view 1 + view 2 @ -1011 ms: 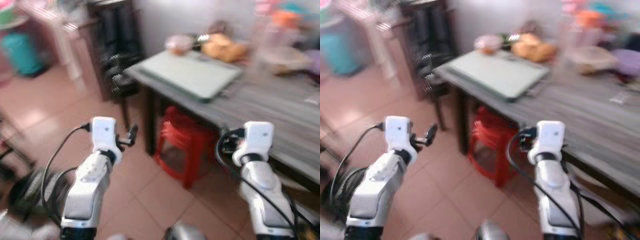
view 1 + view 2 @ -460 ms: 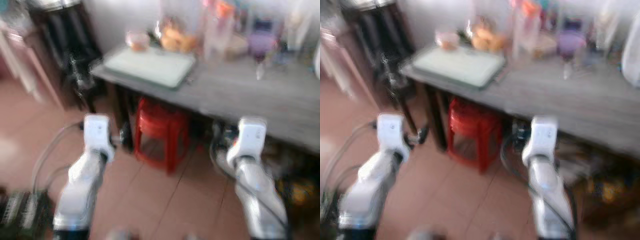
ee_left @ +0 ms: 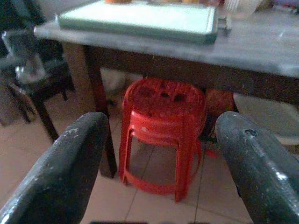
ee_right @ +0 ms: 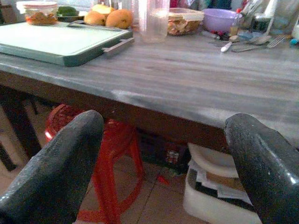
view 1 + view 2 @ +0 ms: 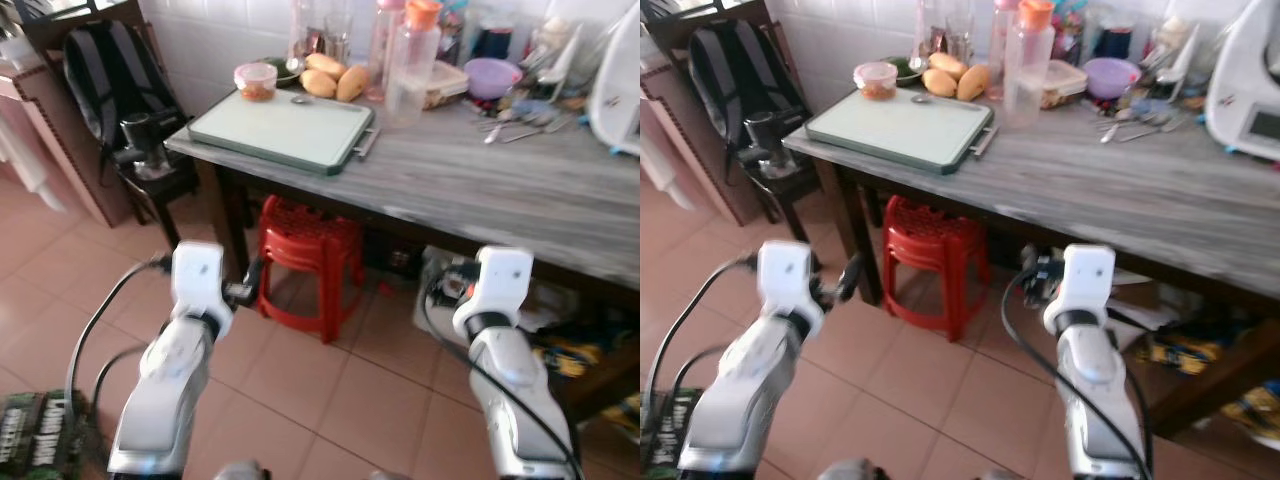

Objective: Setting the table

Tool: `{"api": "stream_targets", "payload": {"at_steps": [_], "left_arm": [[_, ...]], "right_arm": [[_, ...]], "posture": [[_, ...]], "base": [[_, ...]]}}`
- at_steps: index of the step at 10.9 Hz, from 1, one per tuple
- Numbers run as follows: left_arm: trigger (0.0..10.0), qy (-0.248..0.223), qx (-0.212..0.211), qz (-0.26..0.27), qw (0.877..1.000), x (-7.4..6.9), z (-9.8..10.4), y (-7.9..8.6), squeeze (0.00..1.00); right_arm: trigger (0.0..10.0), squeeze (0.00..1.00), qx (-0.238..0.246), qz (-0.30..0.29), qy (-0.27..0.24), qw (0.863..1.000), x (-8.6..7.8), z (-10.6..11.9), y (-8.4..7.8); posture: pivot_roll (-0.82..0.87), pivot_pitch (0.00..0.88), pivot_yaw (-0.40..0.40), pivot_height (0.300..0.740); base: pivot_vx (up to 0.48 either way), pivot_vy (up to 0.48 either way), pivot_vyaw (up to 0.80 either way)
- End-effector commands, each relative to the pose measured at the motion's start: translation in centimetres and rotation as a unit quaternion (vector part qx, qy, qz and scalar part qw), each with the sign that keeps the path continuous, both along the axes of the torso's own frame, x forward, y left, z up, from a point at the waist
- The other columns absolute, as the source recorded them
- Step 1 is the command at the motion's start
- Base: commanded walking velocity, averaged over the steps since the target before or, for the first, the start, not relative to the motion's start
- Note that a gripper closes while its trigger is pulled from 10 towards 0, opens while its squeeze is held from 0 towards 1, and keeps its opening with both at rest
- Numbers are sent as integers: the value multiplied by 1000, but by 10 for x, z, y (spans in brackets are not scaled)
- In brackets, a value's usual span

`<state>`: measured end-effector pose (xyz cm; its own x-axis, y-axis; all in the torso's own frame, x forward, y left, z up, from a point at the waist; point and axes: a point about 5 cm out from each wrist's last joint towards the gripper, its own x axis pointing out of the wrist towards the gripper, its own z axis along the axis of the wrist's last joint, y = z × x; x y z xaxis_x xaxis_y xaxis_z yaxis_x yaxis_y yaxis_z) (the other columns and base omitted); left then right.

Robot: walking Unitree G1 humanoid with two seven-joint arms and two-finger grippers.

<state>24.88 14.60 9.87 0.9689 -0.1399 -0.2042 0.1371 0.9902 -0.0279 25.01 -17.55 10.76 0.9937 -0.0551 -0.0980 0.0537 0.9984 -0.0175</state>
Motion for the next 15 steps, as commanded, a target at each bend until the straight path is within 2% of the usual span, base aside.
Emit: {"api": "stream_targets", "payload": {"at_steps": [1, 2, 3, 4, 5, 7, 8, 9, 11, 13, 15], "left_arm": [[10000, 0, 6, 15, 1000, -2, -3, 4, 0], [10000, 3, -1, 33, 999, -4, -6, 7, 0], [10000, -9, -12, 49, 999, 1, -3, 8, 0], [10000, -16, -7, 73, 997, 3, -2, 11, 0], [10000, -19, -1, 76, 997, 2, -2, 12, 0], [10000, -30, 14, 54, 998, -1, 1, 9, 0], [10000, -26, 17, 37, 999, 0, 2, 7, 0], [10000, -24, 10, 28, 999, 0, 4, 5, 0], [10000, -19, 9, 14, 1000, 0, 6, 0, 0], [10000, -16, -4, 13, 1000, 2, 7, -3, 0], [10000, -21, 1, 12, 1000, 4, 11, -4, 0]], "right_arm": [[10000, 0, 4, 5, -5, 1000, 2, 2, 0], [10000, 0, -3, 17, -1, 1000, 8, 2, 0], [10000, 0, -6, 30, 1, 1000, 15, 2, 3], [10000, 0, -15, 61, -7, 998, 23, 7, 13], [10000, 0, -24, 66, -10, 997, 24, 8, 15], [10000, 0, -27, 36, -20, 999, 19, 9, 6], [10000, 0, -32, 25, -32, 999, 13, 11, 3], [10000, 0, -15, 6, -13, 1000, 4, 4, -1], [10000, 0, -18, 20, -12, 1000, -5, 2, 3], [10000, 0, -19, 27, -17, 999, -1, 6, 4], [10000, 0, -11, 28, -21, 999, 6, 11, 6]], "posture": [[16, 0, -35, 740], [50, 0, -84, 740], [77, 0, -133, 740], [82, 0, -155, 740], [80, 0, -152, 740], [41, 0, -79, 740], [20, 0, -45, 740], [10, 0, -29, 740], [-4, 0, -28, 740], [-3, 0, -32, 740], [5, 0, -37, 740]], "base": [[0, 0, 0], [0, 0, 0], [0, 0, 0], [0, 0, 0], [0, 0, 0], [0, 0, 0], [0, 0, 0], [0, 0, 0], [0, 0, -384], [-126, 0, 0], [-285, 0, 0]]}}
